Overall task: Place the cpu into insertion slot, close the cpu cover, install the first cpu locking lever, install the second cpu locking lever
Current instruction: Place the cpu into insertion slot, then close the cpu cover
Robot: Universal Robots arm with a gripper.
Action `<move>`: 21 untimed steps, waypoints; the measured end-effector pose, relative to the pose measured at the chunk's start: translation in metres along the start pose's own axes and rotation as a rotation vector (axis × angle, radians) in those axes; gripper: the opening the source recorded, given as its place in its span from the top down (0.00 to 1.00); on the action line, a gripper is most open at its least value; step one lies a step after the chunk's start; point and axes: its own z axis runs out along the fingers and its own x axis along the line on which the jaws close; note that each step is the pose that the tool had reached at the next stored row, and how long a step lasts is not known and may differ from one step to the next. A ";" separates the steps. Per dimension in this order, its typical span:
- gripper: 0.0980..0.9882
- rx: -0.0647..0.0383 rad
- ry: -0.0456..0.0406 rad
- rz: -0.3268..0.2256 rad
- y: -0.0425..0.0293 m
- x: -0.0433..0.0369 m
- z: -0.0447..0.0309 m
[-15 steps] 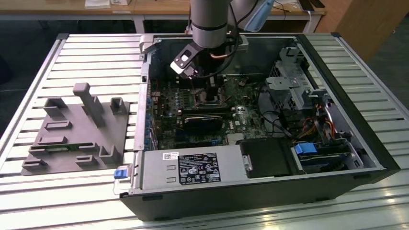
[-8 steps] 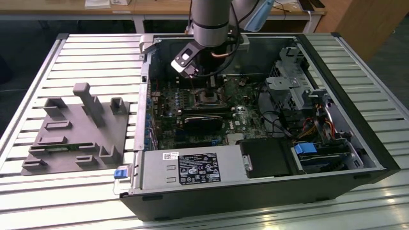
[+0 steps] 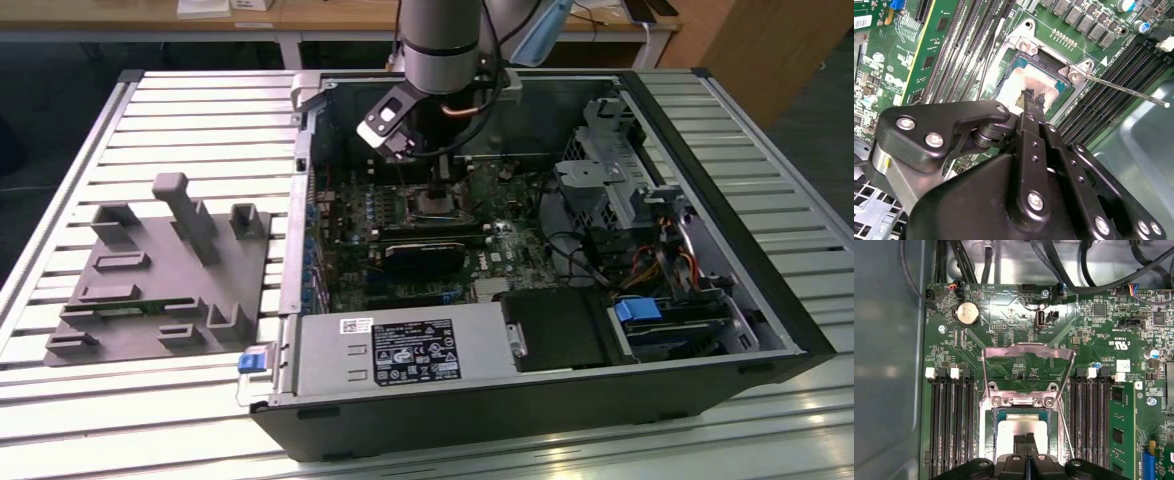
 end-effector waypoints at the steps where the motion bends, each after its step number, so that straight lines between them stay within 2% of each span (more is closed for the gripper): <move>1: 0.99 0.000 0.0000 0.000 0.0000 0.0000 -0.0005; 7: 0.99 0.001 -0.0001 0.000 0.0001 -0.0001 -0.0028; 21: 0.99 0.002 -0.0001 0.003 0.0008 -0.0003 -0.0151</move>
